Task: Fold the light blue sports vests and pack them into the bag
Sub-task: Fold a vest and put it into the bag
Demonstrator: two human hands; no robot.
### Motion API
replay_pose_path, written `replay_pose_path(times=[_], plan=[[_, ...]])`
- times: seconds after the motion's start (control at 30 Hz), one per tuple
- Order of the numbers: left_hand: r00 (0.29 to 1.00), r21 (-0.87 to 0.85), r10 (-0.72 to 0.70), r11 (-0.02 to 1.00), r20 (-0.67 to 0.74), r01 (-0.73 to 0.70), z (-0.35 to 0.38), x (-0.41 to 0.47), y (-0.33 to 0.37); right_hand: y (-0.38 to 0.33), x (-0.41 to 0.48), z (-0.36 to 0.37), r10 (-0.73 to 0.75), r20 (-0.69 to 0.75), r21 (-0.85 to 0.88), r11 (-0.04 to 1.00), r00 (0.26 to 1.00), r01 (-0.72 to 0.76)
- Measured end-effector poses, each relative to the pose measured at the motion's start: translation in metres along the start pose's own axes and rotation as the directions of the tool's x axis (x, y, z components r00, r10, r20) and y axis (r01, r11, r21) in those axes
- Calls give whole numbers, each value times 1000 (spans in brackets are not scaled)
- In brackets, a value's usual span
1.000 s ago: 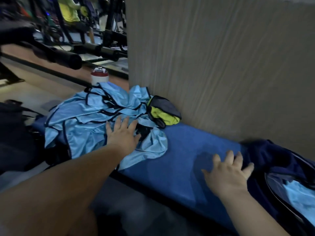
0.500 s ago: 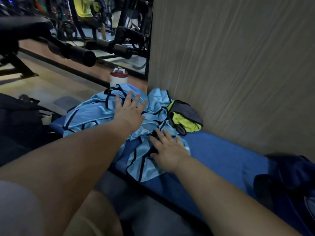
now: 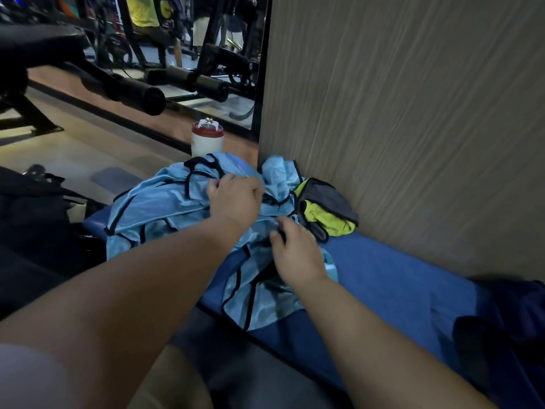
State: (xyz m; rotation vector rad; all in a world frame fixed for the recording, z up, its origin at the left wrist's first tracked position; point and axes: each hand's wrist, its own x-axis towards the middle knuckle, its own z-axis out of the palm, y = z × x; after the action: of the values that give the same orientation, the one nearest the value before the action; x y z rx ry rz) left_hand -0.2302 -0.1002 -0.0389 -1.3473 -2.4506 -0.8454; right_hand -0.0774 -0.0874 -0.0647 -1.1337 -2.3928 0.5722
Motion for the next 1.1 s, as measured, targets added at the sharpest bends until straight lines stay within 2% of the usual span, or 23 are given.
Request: replay_pose_path(times=[0.07, 0.13, 0.23, 0.33, 0.43, 0.47, 0.53, 0.6, 0.63, 0.7, 0.73, 0.8, 1.0, 1.1], plan=[[999, -103, -22, 995, -23, 20, -3, -13, 14, -4, 3, -3, 59, -51, 192, 980, 997, -48], [999, -194, -21, 981, -30, 15, -6, -24, 26, -6, 3, -10, 66, -99, 241, 970, 993, -40], [1000, -358, -8, 934, -17, 2, -12, -38, 39, -7, 6, -18, 29, -138, 226, 974, 990, 3], [1000, -493, 25, 870, 14, -15, -18, -49, 44, -6, 9, -25, -5, -236, 211, 976, 972, 56], [994, -600, 71, 800, 84, -7, -20, -52, 31, -5, 8, -35, 55, -270, 142, 990, 961, -17], [995, -619, 78, 785, 56, -27, -20, -53, 22, -4, 8, -37, 78, -268, 135, 990, 960, -43], [993, -522, 57, 847, -101, -102, -20, -51, 3, 1, 7, -40, 129, -277, 173, 981, 952, -83], [985, -364, -11, 930, -171, -53, -19, -48, -17, 5, 6, -46, 204, -294, 284, 951, 934, -119], [990, -320, -58, 947, -126, 15, -19, -46, -26, 5, 5, -51, 241, -313, 353, 928, 919, -123], [989, -255, -129, 956, 78, 145, -19, -43, -42, 5, 1, -61, 293, -386, 457, 884, 875, -94], [974, -222, -146, 958, 174, 183, -18, -42, -47, 5, 0, -67, 309, -433, 485, 872, 847, -71], [950, -165, -158, 964, 269, 207, -18, -42, -54, 8, -2, -80, 346, -525, 518, 855, 778, -31], [925, -133, -56, 985, 375, 114, -18, -44, -46, 42, -4, -114, 393, -722, 482, 876, 570, 7], [958, 22, -55, 998, 281, 51, -21, -46, -36, 60, -15, -132, 510, -726, 569, 822, 461, -13]])
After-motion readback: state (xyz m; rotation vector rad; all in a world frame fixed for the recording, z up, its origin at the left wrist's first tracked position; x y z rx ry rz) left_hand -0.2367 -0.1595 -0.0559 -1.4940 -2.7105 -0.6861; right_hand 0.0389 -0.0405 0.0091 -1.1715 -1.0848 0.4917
